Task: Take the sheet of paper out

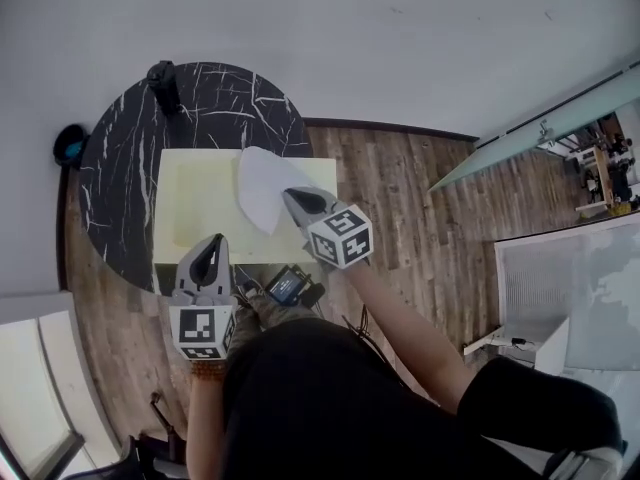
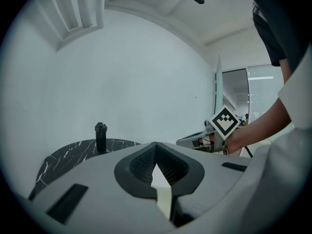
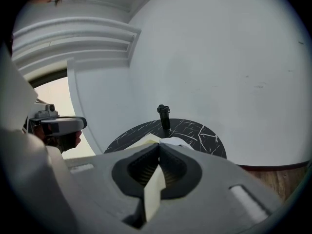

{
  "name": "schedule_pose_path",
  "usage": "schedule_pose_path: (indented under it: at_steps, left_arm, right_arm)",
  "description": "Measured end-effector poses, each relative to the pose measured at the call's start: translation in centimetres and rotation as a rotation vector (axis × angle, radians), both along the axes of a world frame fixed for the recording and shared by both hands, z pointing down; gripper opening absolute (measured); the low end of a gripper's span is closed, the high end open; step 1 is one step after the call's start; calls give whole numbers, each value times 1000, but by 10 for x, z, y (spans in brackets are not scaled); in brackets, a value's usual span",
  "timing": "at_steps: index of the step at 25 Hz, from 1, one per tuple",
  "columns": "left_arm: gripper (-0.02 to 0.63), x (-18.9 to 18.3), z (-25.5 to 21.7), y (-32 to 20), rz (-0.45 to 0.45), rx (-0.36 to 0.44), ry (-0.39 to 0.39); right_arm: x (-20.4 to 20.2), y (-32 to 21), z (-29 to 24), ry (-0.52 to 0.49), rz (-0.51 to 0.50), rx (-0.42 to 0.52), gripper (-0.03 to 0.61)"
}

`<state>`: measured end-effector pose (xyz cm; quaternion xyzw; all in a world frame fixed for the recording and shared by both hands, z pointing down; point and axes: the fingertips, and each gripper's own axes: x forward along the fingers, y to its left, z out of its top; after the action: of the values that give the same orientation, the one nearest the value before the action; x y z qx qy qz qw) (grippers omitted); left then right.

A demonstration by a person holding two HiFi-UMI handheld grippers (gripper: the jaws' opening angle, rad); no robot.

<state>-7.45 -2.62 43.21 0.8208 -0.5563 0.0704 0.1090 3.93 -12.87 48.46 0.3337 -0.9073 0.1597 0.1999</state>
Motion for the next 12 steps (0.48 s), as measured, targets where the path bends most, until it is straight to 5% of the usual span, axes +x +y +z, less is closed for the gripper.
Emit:
schedule_pose_path:
  at_steps: [6,12]
  left_arm:
    - [-2,-6,-3,26,-23,79,4]
    - [-2,-8,-49,30,-71,125,75]
  right_arm:
    - [-12,33,-38,34,-5,74,-2]
    - [-15,49,-111,-123,72,194,-2]
